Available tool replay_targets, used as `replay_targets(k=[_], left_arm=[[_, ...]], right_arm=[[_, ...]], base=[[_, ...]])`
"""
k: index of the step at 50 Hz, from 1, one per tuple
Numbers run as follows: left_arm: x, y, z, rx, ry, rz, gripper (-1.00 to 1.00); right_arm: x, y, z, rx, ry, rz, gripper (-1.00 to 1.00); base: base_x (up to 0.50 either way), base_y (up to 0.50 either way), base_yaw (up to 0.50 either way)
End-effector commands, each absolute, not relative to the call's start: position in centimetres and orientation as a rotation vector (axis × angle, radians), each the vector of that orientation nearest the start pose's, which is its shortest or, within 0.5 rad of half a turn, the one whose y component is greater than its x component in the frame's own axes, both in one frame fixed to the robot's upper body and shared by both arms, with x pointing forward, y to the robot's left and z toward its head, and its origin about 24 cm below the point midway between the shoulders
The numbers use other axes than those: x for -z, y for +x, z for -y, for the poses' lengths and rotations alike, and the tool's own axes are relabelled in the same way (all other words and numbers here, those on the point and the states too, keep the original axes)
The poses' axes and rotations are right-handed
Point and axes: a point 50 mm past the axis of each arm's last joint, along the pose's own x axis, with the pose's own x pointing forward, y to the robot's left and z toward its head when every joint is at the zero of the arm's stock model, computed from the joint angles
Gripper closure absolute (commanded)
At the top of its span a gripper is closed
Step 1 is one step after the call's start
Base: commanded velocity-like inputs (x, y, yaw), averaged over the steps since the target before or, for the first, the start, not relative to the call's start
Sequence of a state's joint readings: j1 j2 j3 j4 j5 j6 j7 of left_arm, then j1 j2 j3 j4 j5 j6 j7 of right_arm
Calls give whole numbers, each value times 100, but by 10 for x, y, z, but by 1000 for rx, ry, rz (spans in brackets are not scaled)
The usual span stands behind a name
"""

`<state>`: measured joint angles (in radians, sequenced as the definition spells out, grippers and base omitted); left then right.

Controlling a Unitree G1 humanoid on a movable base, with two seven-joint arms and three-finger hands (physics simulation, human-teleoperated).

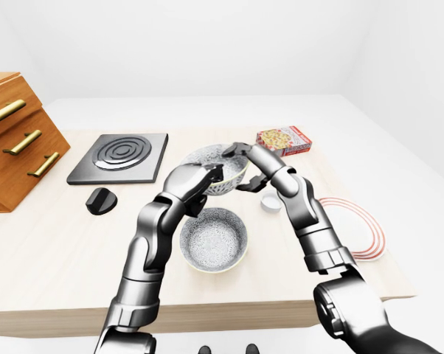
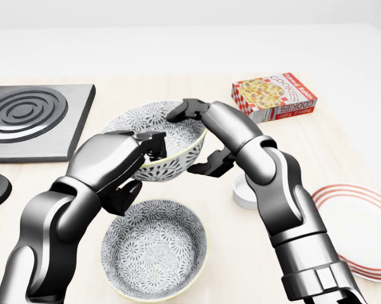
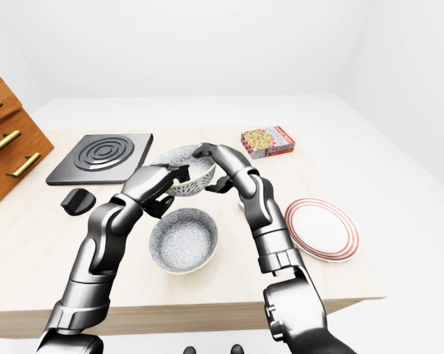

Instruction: Pick the akita bowl from table center and place it on the plate.

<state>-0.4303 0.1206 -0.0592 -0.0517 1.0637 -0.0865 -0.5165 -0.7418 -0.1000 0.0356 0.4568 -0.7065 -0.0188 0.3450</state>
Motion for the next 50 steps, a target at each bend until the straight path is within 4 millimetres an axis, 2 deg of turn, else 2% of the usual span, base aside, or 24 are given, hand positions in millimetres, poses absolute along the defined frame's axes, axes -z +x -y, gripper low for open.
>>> replay_targets(k=[1, 3, 5, 29, 30, 31, 33, 34, 35, 36, 38, 43, 44, 50], left_arm=[[-153, 311, -109, 343, 1295, 292, 100], [-153, 310, -109, 345, 1293, 293, 100], [-154, 310, -109, 347, 1291, 294, 100], [-149, 310, -112, 337, 1299, 276, 100], [-149, 311, -113, 334, 1299, 273, 95], [-149, 312, -114, 334, 1299, 272, 77], [-149, 312, -114, 331, 1300, 271, 63], [-149, 312, -115, 330, 1298, 271, -13], [-149, 312, -115, 329, 1296, 272, -65], [-150, 312, -115, 331, 1292, 271, -100], [-150, 313, -115, 337, 1282, 273, -100], [-162, 304, -107, 474, 1108, 315, -100], [-171, 301, -107, 479, 1074, 360, -100], [-192, 280, -103, 571, 897, 515, -100]], right_arm=[[-147, 370, 95, -402, -904, 183, 48], [-146, 369, 95, -402, -906, 182, 86], [-146, 368, 96, -401, -906, 182, 98], [-144, 364, 99, -402, -897, 187, 100], [-144, 365, 99, -400, -897, 186, 100], [-144, 365, 99, -399, -897, 186, 100], [-145, 366, 99, -398, -897, 185, 100], [-145, 367, 100, -397, -897, 184, 100], [-145, 367, 100, -396, -897, 184, 100], [-145, 367, 100, -395, -897, 184, 100], [-145, 367, 100, -394, -897, 183, 100], [-145, 368, 101, -387, -896, 183, 100], [-146, 369, 102, -383, -897, 183, 100], [-147, 369, 105, -373, -894, 183, 100]], base=[[0, 0, 0], [0, 0, 0], [0, 0, 0], [0, 0, 0], [0, 0, 0], [0, 0, 0], [0, 0, 0], [0, 0, 0], [0, 0, 0], [0, 0, 0], [0, 0, 0], [0, 0, 0], [0, 0, 0], [0, 0, 0]])
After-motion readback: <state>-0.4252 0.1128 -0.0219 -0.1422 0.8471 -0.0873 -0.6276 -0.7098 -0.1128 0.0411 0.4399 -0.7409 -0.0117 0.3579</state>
